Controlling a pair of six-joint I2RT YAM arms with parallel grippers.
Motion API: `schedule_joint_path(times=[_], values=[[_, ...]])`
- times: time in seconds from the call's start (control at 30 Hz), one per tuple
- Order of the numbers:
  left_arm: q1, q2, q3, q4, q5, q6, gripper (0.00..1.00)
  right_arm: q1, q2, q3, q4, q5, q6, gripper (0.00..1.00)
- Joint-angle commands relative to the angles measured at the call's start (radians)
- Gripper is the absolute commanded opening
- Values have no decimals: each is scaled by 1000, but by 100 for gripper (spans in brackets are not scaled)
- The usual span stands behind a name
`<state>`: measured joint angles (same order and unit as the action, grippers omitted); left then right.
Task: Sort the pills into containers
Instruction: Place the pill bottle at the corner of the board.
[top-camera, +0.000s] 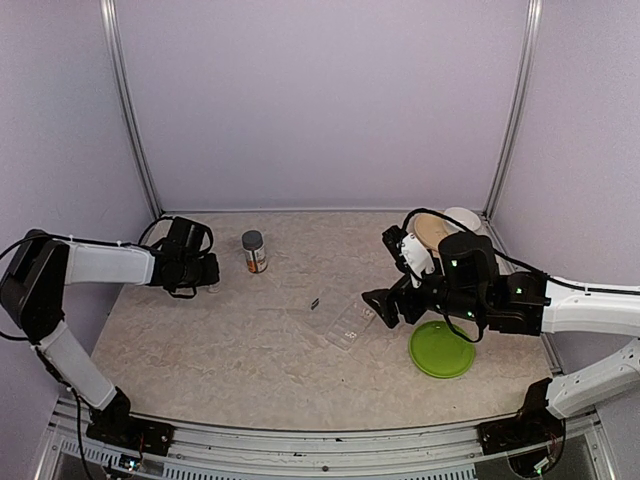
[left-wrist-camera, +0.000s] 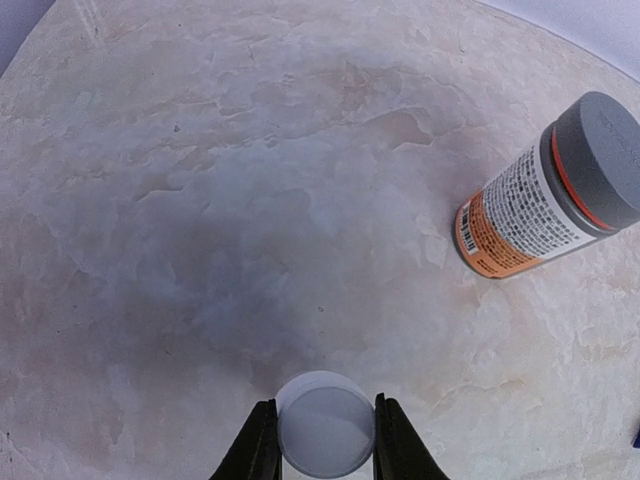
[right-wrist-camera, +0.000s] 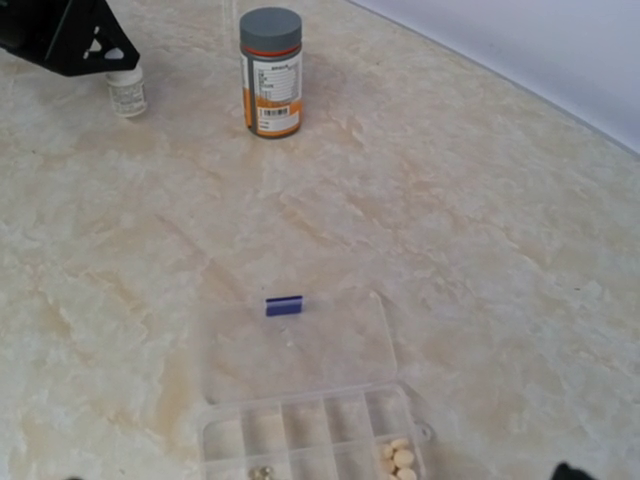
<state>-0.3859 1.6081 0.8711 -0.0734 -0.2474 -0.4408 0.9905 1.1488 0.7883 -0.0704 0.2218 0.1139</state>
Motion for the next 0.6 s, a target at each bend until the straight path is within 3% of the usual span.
schedule_joint_path(times=[0.0,0.57], values=[[27,18,36,35,-9,-12,0,-12,-12,-6,-4,6,14,100],[68,119,94,52,-13,-35,0,-15,-11,-34,11,5,31,100]])
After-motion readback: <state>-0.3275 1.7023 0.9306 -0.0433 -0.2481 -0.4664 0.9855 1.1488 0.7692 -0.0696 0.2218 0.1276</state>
